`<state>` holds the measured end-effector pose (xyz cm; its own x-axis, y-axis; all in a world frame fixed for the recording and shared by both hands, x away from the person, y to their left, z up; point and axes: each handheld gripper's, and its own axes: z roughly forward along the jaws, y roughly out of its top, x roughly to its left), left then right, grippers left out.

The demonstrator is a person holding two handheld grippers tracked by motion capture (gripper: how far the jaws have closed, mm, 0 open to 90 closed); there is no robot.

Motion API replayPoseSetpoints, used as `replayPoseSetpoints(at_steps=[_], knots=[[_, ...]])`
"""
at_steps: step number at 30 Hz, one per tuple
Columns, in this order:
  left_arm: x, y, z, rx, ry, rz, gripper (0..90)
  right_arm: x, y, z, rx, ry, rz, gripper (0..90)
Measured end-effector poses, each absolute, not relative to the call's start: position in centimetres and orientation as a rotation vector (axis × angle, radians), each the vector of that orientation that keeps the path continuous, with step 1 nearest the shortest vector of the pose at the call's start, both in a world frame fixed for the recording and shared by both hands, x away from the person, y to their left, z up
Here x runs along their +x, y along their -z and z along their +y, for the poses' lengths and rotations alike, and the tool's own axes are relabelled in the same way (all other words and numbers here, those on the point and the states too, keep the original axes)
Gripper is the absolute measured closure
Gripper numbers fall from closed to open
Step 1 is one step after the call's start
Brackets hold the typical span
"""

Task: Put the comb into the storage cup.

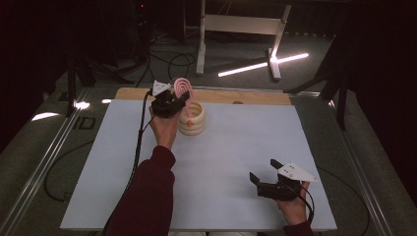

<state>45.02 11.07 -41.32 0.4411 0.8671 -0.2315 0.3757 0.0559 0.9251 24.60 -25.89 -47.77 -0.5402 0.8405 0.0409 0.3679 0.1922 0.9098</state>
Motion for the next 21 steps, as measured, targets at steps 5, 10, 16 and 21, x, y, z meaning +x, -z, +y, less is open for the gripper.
replayPoseSetpoints(at_steps=[5, 10, 16, 21], knots=[[45.02, 41.5, 10.9, 1.544, -0.531, 1.133, 64.0, 24.59, 47.74, -25.89, 1.125, -1.321, 2.0, 8.4], [45.14, 41.75, 10.73, 1.548, -0.524, 1.136, 64.0, 24.6, 47.75, -25.86, 1.125, -1.322, 2.0, 8.5], [45.3, 42.04, 10.55, 1.549, -0.519, 1.138, 64.0, 24.63, 47.79, -25.9, 1.127, -1.322, 2.001, 8.5], [45.37, 42.28, 10.47, 1.55, -0.512, 1.141, 64.0, 24.64, 47.8, -25.92, 1.131, -1.321, 2.0, 8.5]])
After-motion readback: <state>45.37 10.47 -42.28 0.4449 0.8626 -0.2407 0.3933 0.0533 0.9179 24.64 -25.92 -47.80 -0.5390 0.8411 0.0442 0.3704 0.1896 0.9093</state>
